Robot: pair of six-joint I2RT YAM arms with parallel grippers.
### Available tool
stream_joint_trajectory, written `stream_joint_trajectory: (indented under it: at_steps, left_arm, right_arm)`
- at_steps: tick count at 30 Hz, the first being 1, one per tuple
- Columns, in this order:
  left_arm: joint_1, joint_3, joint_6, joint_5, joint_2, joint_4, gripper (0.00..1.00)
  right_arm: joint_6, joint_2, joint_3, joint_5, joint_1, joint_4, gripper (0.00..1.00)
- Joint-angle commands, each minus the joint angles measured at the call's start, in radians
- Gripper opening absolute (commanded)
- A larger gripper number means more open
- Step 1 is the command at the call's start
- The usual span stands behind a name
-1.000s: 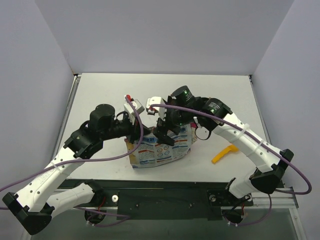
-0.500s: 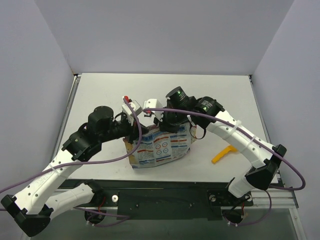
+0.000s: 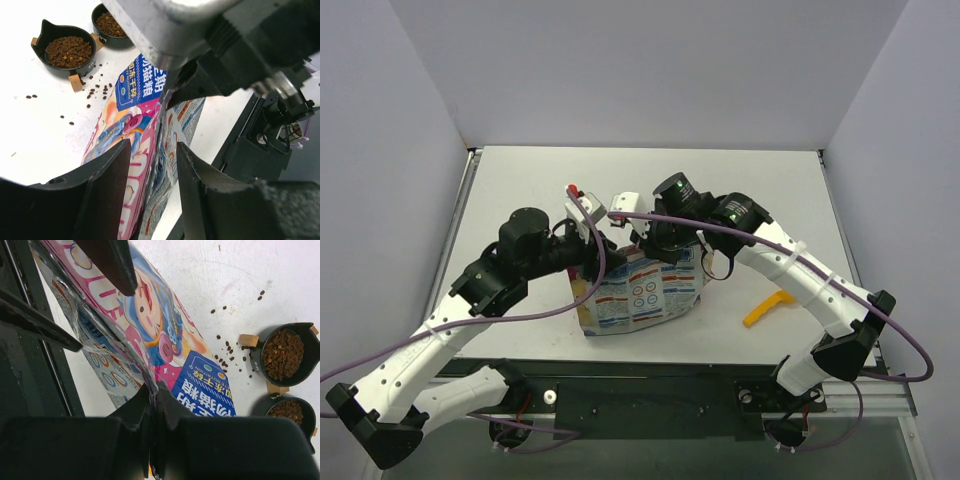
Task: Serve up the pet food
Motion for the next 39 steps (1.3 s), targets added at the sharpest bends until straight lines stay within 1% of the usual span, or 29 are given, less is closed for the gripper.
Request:
stream_joint_trajectory:
  at_steps: [1, 4, 5, 7, 8, 9, 10, 12, 13, 14, 15, 16, 17, 18, 20, 22, 23, 25, 26, 27, 28, 31, 32, 34, 35, 36, 37, 38, 39]
  left_arm:
    - [-0.009, 0.009, -0.019, 0.012, 0.051, 0.090, 0.52]
    - [-0.021, -0.016, -0.019, -0.017, 0.054, 0.105, 0.47]
    - [-0.023, -0.031, -0.011, -0.017, 0.050, 0.105, 0.42]
    - [-0.028, -0.051, -0.011, -0.028, 0.036, 0.105, 0.38]
    - [-0.031, -0.060, -0.009, -0.028, 0.030, 0.105, 0.37]
    - [-0.032, -0.072, -0.008, -0.031, 0.018, 0.107, 0.38]
    - [-0.034, -0.083, -0.006, -0.032, 0.013, 0.104, 0.38]
    - [-0.038, -0.104, -0.002, -0.034, -0.001, 0.101, 0.39]
    - [-0.043, -0.109, 0.011, -0.035, -0.001, 0.089, 0.37]
    - [-0.043, -0.109, 0.014, -0.034, -0.001, 0.081, 0.27]
    - [-0.046, -0.114, 0.024, -0.041, -0.002, 0.064, 0.21]
    - [-0.051, -0.111, 0.027, -0.048, -0.007, 0.056, 0.10]
    - [-0.049, -0.111, 0.035, -0.061, -0.012, 0.041, 0.06]
    - [-0.052, -0.109, 0.038, -0.071, -0.028, 0.036, 0.00]
    - [-0.052, -0.117, 0.041, -0.109, -0.057, 0.042, 0.00]
    - [-0.052, -0.118, 0.044, -0.136, -0.081, 0.044, 0.00]
    - [-0.052, -0.114, 0.041, -0.156, -0.088, 0.041, 0.00]
    - [-0.052, -0.112, 0.037, -0.186, -0.099, 0.032, 0.00]
    - [-0.052, -0.114, 0.035, -0.202, -0.108, 0.029, 0.00]
    - [-0.052, -0.115, 0.035, -0.212, -0.113, 0.029, 0.00]
    - [-0.057, -0.118, 0.035, -0.239, -0.125, 0.029, 0.00]
    - [-0.064, -0.124, 0.044, -0.294, -0.144, 0.026, 0.00]
    - [-0.071, -0.129, 0.053, -0.310, -0.148, 0.035, 0.00]
    - [-0.075, -0.121, 0.061, -0.290, -0.131, 0.056, 0.00]
    - [-0.078, -0.117, 0.057, -0.273, -0.102, 0.065, 0.05]
    - [-0.081, -0.108, 0.041, -0.255, -0.087, 0.088, 0.15]
    - [-0.092, -0.108, 0.032, -0.249, -0.061, 0.128, 0.33]
    - [-0.101, -0.109, 0.017, -0.246, -0.050, 0.151, 0.41]
    - [-0.110, -0.111, 0.012, -0.245, -0.030, 0.185, 0.55]
  right_arm:
    - [0.072, -0.029, 0.082, 0.124, -0.023, 0.032, 0.00]
    - [0.145, -0.048, 0.048, 0.196, -0.021, 0.066, 0.00]
    - [0.156, -0.055, 0.036, 0.236, -0.021, 0.089, 0.00]
    - [0.182, -0.080, -0.004, 0.282, -0.020, 0.121, 0.00]
    - [0.191, -0.100, -0.034, 0.282, -0.017, 0.132, 0.00]
    - [0.196, -0.107, -0.050, 0.329, -0.015, 0.162, 0.00]
    - [0.199, -0.124, -0.076, 0.334, -0.014, 0.175, 0.00]
    - [0.184, -0.131, -0.091, 0.299, -0.015, 0.183, 0.00]
    - [0.172, -0.129, -0.091, 0.231, -0.017, 0.164, 0.00]
    - [0.138, -0.117, -0.081, 0.177, -0.021, 0.146, 0.00]
    - [0.104, -0.106, -0.055, 0.150, -0.021, 0.093, 0.12]
    - [0.092, -0.088, -0.046, 0.118, -0.026, 0.071, 0.21]
    - [0.069, -0.072, -0.030, 0.107, -0.030, 0.037, 0.32]
    - [0.058, -0.065, -0.024, 0.091, -0.034, 0.011, 0.38]
    - [0.031, -0.048, -0.016, 0.098, -0.034, 0.000, 0.43]
    - [0.011, -0.037, -0.012, 0.118, -0.032, 0.000, 0.45]
    - [0.009, -0.026, -0.004, 0.135, -0.032, 0.003, 0.44]
    - [0.011, -0.006, 0.011, 0.197, -0.034, 0.008, 0.38]
    - [0.009, -0.005, 0.013, 0.230, -0.031, 0.008, 0.28]
    - [0.004, -0.005, 0.010, 0.248, -0.029, 0.012, 0.20]
    - [0.017, -0.008, 0.004, 0.326, -0.029, 0.037, 0.00]
    - [0.081, -0.055, -0.044, 0.395, -0.040, 0.084, 0.00]
    - [0.092, -0.069, -0.056, 0.393, -0.040, 0.125, 0.00]
    - [0.144, -0.089, -0.046, 0.351, -0.038, 0.135, 0.00]
    - [0.150, -0.083, -0.038, 0.313, -0.034, 0.132, 0.00]
    - [0.153, -0.080, -0.027, 0.295, -0.032, 0.130, 0.00]
    - [0.156, -0.081, -0.027, 0.256, -0.023, 0.136, 0.00]
    - [0.165, -0.081, -0.022, 0.245, -0.017, 0.155, 0.00]
    - [0.167, -0.078, -0.016, 0.235, -0.008, 0.153, 0.00]
